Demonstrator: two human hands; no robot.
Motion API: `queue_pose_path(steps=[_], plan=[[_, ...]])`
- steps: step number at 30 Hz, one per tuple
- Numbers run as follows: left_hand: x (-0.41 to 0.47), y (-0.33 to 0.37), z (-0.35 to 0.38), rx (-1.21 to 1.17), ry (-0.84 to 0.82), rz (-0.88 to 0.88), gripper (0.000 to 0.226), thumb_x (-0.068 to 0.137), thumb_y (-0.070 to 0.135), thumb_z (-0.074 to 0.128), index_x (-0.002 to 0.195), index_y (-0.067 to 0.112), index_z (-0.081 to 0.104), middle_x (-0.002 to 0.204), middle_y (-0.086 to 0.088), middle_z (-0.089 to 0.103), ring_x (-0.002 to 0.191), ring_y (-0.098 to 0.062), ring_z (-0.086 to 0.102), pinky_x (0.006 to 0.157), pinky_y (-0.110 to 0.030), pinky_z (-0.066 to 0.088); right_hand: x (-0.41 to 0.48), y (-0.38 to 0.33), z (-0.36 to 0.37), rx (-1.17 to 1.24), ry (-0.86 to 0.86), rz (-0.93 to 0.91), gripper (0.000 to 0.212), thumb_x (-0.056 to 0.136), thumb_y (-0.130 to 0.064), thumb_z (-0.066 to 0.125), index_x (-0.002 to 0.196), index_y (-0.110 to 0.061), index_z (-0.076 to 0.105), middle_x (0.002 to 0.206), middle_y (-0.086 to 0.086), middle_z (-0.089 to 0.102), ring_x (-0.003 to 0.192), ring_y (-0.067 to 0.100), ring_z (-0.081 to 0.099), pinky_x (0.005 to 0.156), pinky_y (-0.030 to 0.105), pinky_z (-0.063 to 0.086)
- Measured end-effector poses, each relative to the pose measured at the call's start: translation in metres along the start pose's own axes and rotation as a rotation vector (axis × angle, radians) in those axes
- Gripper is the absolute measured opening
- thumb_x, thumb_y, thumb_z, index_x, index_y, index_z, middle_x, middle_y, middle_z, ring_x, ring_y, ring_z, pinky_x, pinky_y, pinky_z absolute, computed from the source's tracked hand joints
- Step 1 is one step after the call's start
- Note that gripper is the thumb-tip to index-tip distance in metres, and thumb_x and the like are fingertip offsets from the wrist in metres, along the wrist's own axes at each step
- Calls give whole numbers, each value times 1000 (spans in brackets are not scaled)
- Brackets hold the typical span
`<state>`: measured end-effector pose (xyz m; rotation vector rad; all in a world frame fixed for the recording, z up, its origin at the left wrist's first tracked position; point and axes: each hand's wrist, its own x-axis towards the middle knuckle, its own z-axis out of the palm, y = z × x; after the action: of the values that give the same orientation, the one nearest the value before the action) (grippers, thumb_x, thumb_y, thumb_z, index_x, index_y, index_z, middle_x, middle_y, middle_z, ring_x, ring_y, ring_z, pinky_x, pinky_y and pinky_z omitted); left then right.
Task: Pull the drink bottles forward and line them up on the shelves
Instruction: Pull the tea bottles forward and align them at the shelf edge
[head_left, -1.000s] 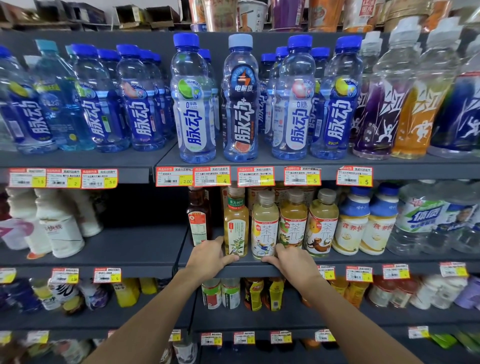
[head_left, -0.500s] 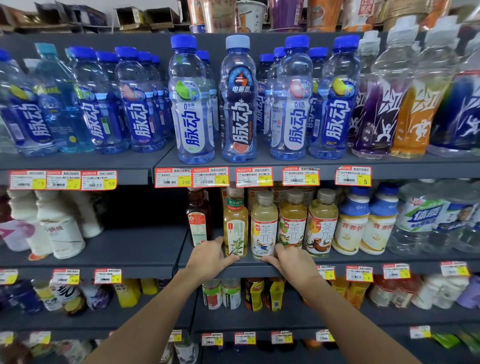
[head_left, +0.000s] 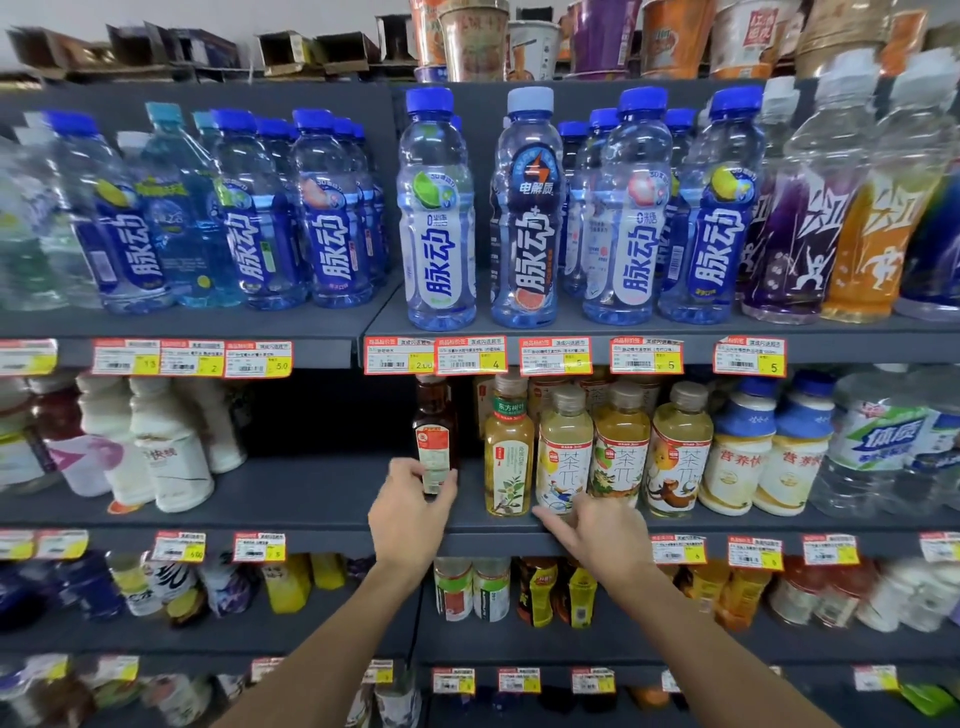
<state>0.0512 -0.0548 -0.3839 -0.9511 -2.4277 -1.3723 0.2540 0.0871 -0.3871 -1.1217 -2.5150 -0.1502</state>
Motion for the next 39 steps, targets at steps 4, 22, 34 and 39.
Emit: queue_pose_path(steps=[4, 22, 34, 39], plan=[[11, 8, 8, -1, 53, -111, 81, 71, 55, 82, 125, 4, 49, 117, -9, 54, 113, -26, 50, 98, -42, 44, -8, -16, 5, 79, 45, 191, 73, 83, -88, 28, 61, -23, 50, 59, -8, 51, 58, 15, 56, 51, 30, 41], [38, -30, -3, -272, -457, -108, 85, 75, 24, 83, 146, 16, 38, 131, 3, 58, 125, -13, 54, 105, -26, 42, -6, -13, 7, 243, -30, 281, 62, 86, -76, 50, 65, -17, 55, 58, -4, 58, 59, 13, 56, 61, 32, 50], [21, -9, 16, -240, -289, -143, 87, 68, 42, 86, 136, 22, 36, 113, 9, 57, 108, -14, 59, 78, -20, 46, 3, -3, -4, 306, -202, 238, 68, 85, -76, 50, 59, -14, 52, 63, 5, 60, 64, 20, 61, 64, 35, 51], [22, -12, 7, -247, -263, -128, 101, 57, 45, 94, 135, 19, 34, 124, 6, 45, 115, -10, 47, 98, -26, 43, 3, -1, -2, 329, -215, 250, 68, 84, -77, 53, 63, -13, 56, 64, 5, 61, 65, 21, 62, 64, 36, 53]])
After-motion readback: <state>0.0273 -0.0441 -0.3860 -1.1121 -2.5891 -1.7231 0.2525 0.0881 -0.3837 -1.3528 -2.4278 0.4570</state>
